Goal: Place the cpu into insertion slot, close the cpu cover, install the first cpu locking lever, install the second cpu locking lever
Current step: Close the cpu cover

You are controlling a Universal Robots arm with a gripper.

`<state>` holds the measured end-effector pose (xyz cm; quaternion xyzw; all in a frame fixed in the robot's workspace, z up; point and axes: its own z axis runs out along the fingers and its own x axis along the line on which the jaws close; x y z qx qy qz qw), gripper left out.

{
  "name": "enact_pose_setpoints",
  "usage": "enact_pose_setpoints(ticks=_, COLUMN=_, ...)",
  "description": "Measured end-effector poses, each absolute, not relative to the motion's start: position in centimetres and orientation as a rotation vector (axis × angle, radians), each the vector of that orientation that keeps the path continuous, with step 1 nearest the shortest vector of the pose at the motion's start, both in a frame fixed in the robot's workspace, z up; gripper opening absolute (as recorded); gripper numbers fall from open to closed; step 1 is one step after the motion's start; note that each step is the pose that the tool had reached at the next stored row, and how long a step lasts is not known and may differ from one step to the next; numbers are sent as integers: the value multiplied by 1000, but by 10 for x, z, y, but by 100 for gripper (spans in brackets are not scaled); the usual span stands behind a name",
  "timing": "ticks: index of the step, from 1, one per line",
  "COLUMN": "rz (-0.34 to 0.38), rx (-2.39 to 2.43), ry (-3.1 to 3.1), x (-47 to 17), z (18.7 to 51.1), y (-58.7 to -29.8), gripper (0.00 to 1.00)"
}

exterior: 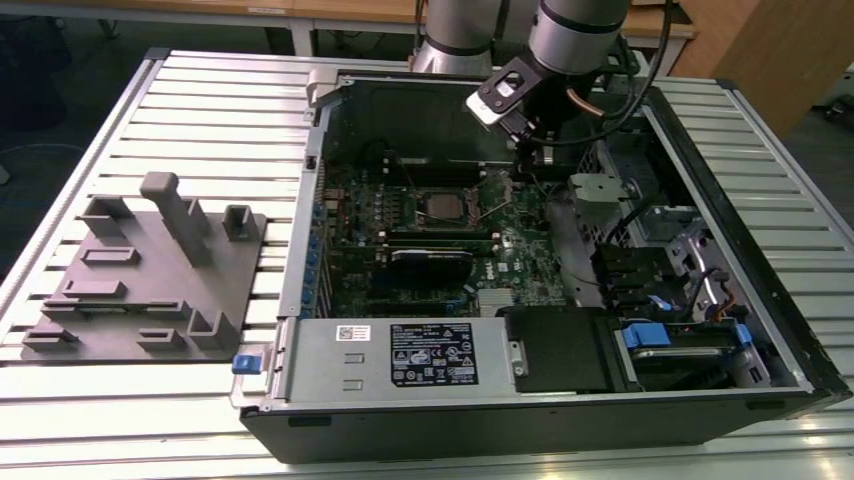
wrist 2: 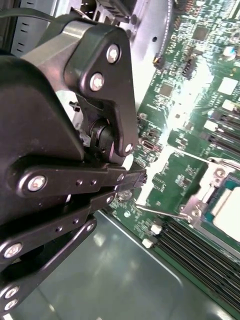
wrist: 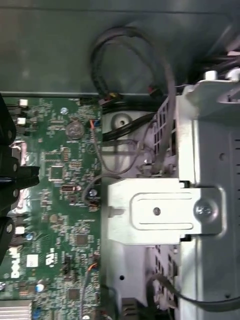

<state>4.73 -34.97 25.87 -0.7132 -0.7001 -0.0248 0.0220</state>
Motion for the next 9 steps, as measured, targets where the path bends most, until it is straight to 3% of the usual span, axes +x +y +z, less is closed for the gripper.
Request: enact_pose_setpoints(ticks=9, rz=-75, rx=-2209, ry=-2169, x=59, z=253, y=-349, gripper=11)
